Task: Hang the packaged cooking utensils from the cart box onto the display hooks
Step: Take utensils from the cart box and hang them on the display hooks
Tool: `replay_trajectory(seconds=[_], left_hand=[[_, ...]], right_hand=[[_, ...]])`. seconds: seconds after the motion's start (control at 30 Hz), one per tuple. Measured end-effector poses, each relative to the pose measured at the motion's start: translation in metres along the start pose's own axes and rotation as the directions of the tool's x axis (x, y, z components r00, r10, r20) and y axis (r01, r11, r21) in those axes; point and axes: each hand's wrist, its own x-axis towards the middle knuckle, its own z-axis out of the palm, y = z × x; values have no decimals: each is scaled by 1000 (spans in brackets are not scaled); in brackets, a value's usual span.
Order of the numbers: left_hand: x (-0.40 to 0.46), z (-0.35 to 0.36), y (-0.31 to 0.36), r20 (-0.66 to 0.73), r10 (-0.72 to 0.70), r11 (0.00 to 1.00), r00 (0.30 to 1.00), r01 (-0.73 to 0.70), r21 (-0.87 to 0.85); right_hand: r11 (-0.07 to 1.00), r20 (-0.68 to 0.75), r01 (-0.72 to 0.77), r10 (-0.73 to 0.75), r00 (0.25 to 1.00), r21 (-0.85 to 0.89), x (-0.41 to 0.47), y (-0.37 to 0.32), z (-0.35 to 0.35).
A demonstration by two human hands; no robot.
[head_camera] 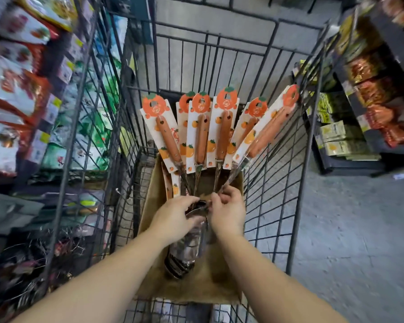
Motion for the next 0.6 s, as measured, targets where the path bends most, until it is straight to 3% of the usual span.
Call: replay_trajectory(seconds=[0.13, 0.33, 0.5, 0.6], left_hand=[[9, -3, 1, -11, -53, 981, 999, 50, -188], [11, -15, -4, -100, -83, 977, 992, 61, -204], [8, -31, -21, -123, -137, 986, 983, 123, -114], [9, -39, -34, -177, -119, 992, 977, 112, -49]], right_hand=[[996, 67, 85, -85, 994, 0, -9, -23, -2], [986, 179, 99, -122, 976, 135, -6, -33, 4], [996, -39, -93, 93, 995, 3, 26, 9, -1], [980, -20, -156, 155, 988, -123, 49, 34, 5]])
